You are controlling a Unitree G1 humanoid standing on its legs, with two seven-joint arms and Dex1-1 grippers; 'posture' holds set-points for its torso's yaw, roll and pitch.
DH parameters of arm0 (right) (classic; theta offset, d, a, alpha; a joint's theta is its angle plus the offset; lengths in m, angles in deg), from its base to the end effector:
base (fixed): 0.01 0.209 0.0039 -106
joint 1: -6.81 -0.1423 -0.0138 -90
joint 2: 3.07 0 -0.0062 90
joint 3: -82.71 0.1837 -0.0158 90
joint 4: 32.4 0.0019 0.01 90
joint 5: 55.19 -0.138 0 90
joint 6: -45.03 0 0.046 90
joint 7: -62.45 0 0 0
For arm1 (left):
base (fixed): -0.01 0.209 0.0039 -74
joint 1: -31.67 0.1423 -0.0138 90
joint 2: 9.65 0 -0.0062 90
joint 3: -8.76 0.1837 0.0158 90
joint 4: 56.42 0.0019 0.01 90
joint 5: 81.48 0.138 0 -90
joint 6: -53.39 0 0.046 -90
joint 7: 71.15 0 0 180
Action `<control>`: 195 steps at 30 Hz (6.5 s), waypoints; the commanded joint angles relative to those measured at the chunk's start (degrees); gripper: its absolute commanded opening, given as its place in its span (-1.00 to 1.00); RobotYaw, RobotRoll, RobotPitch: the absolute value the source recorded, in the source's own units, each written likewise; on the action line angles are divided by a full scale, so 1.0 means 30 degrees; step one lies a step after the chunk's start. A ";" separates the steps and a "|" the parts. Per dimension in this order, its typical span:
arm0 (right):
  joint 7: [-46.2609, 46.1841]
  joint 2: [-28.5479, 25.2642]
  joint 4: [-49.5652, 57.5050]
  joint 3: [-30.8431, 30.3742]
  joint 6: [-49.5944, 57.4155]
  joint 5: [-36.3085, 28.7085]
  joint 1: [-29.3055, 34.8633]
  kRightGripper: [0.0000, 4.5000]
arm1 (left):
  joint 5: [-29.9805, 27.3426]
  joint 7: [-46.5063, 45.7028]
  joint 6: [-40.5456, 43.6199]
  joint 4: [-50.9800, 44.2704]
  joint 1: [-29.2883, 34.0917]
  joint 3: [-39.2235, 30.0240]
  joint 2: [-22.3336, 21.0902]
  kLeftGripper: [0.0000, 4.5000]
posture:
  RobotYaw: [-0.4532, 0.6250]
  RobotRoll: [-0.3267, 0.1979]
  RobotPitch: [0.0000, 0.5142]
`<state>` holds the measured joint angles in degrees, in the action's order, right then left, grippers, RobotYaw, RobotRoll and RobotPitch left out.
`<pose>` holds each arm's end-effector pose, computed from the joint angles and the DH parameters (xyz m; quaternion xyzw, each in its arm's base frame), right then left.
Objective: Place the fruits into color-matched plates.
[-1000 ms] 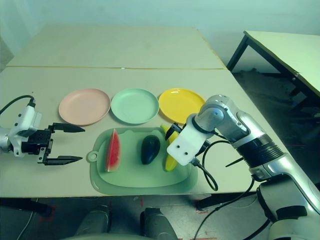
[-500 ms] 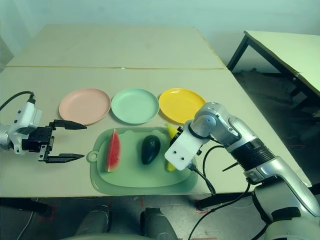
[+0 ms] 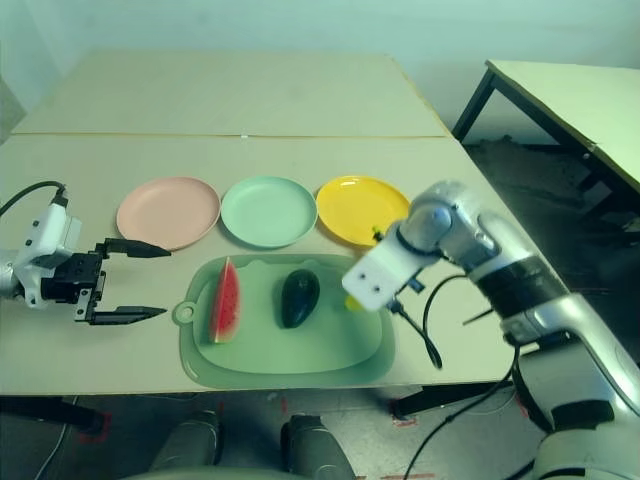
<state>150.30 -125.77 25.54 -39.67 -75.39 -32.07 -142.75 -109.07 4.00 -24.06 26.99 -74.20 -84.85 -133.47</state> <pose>0.3253 -0.2082 0.2433 -0.6934 0.2102 0.5796 0.3730 0.2383 0.2729 0.1883 0.2106 0.0422 -0.5970 0.7730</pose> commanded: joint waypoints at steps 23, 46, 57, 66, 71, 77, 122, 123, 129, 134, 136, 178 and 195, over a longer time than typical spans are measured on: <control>-1.3738 0.3929 -1.4978 -0.2229 -0.1260 0.7511 -0.4675 0.12 | 0.0118 -0.1727 0.0902 -0.1204 0.1652 -0.1204 -0.0436 1.00 | 0.09 0.25 -0.73; -0.4530 0.3204 -1.0180 -0.0272 -0.7589 0.2172 -0.4831 0.97 | -0.0024 -0.0493 0.0662 0.0028 -0.0120 -0.0200 0.0273 1.00 | -0.02 0.25 -0.75; 0.1550 0.0233 0.4690 -0.1335 -0.1029 -0.5551 -0.0435 0.97 | 0.0180 -0.0098 0.0540 0.0100 -0.0030 -0.0021 0.0258 1.00 | -0.02 0.25 -0.72; 0.1550 0.0580 1.0207 -0.1504 0.3306 -0.6441 0.0768 0.97 | 0.0407 0.0312 0.0469 -0.0102 0.0401 0.0194 -0.0018 1.00 | -0.01 0.25 -0.72; 0.1447 0.1508 1.0262 -0.1621 0.3607 -0.5632 0.1312 0.97 | 0.0562 0.0438 0.0176 0.0091 0.0349 0.0382 0.0128 1.00 | 0.01 0.25 -0.71; 0.0946 0.2684 0.8408 -0.1681 0.2546 -0.4144 0.1506 0.97 | 0.0643 0.0354 -0.0070 0.0048 0.0644 0.0397 0.0149 1.00 | 0.06 0.25 -0.70; 0.0537 0.4070 0.2876 -0.2242 -0.0185 -0.0727 0.1577 0.80 | 0.0573 -0.0344 -0.0108 -0.0856 0.1099 0.0259 -0.0312 1.00 | 0.10 0.25 -0.71; 0.0558 0.4082 0.2861 -0.2248 -0.0144 -0.0717 0.1564 0.69 | 0.0575 -0.0343 -0.0098 -0.0845 0.1075 0.0266 -0.0317 1.00 | 0.10 0.25 -0.71; 0.0768 0.4132 0.3038 -0.2223 0.0334 -0.0821 0.1606 0.40 | 0.0676 -0.0342 -0.0068 -0.0832 0.1003 0.0323 -0.0385 1.00 | 0.09 0.25 -0.70; 0.0942 0.4087 0.2972 -0.2145 0.0430 -0.0932 0.1415 0.40 | 0.0692 -0.0366 0.0021 -0.0782 0.0833 0.0376 -0.0368 1.00 | 0.08 0.25 -0.71; 0.1125 0.4089 0.2856 -0.1980 0.0451 -0.1127 0.1046 0.40 | 0.0573 -0.0488 0.0167 -0.0740 0.0751 0.0327 -0.0250 1.00 | 0.08 0.25 -0.72; -1.2987 0.8763 -1.3870 0.0367 -0.1047 0.3291 -0.5529 0.99 | 0.1794 -0.7554 0.4284 0.0370 -0.1156 -0.0633 0.0967 1.00 | 0.17 0.25 -0.70; -0.9815 0.6091 1.1324 1.3890 1.9709 -1.4246 1.1342 0.99 | 0.5159 -0.1211 -0.6511 0.6105 -0.4834 0.2249 0.0549 1.00 | -0.08 0.25 -0.68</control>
<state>121.16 -107.69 53.83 0.82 -18.57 -71.27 -112.00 -94.44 -2.21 -40.83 44.12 -88.02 -80.48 -132.79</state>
